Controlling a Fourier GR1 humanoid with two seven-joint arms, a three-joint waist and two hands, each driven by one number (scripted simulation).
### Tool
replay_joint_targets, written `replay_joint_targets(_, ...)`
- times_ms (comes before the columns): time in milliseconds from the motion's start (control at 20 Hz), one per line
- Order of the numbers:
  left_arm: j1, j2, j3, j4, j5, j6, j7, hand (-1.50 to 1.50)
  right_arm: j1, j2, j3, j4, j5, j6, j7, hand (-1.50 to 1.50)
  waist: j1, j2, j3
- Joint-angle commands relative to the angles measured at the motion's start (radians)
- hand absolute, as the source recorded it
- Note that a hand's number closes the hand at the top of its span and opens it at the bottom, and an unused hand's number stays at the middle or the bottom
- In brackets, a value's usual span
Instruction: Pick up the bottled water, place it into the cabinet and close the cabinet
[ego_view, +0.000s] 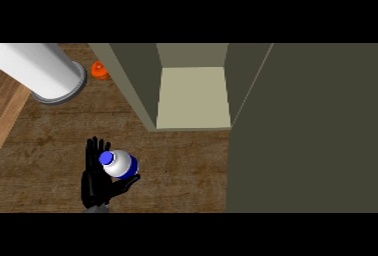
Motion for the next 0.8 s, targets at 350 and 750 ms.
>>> replay_joint_targets(350, -0.063, -0.018, -0.011, 0.086, 0.044, -0.053, -0.096, 1.50, 0.014, -0.009, -0.058, -0.153, -0.093, 0.003, 0.073, -1.50, 0.009, -0.001, 0.001)
replay_joint_targets(750, -0.105, 0.002, -0.058, 0.081, 0.028, -0.027, -0.156, 1.50, -0.009, 0.019, -0.059, -0.111, -0.080, 0.004, 0.051, -1.50, 0.009, -0.001, 0.001)
